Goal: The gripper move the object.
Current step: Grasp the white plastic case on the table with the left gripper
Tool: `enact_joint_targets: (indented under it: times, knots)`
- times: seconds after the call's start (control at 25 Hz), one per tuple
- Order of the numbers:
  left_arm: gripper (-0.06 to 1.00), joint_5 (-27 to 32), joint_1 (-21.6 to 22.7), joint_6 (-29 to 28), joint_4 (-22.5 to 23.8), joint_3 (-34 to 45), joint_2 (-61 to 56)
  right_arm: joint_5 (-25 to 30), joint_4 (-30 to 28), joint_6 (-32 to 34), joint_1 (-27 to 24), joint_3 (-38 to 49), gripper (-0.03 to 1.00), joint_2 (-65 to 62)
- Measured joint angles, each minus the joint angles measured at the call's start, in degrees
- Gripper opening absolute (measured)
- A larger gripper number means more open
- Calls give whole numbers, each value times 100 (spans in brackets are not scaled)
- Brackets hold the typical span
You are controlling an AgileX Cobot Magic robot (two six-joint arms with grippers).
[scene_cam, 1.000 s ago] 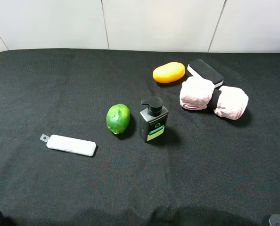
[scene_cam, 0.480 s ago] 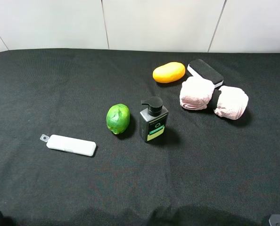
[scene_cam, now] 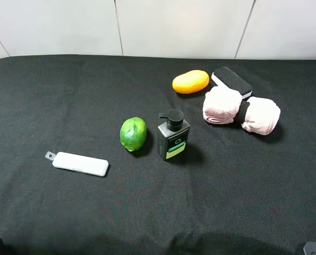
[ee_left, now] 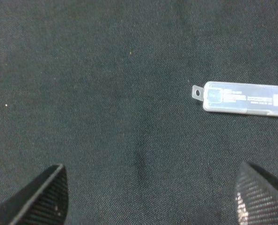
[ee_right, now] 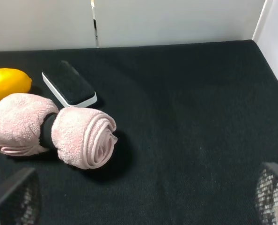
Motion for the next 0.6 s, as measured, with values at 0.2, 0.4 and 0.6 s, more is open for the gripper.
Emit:
enact_joint_targets:
  times: [0.2,0.4,0.6]
  knots:
    - [76,-20,0,38,0,-321,861,0,0,0,0,0,69,0]
    - [76,-25,0,189,0,-430,1547,0,5,0,0,0,69,0]
    - [76,-40,0,418,0,-430,2194,0,5,0,0,0,69,0]
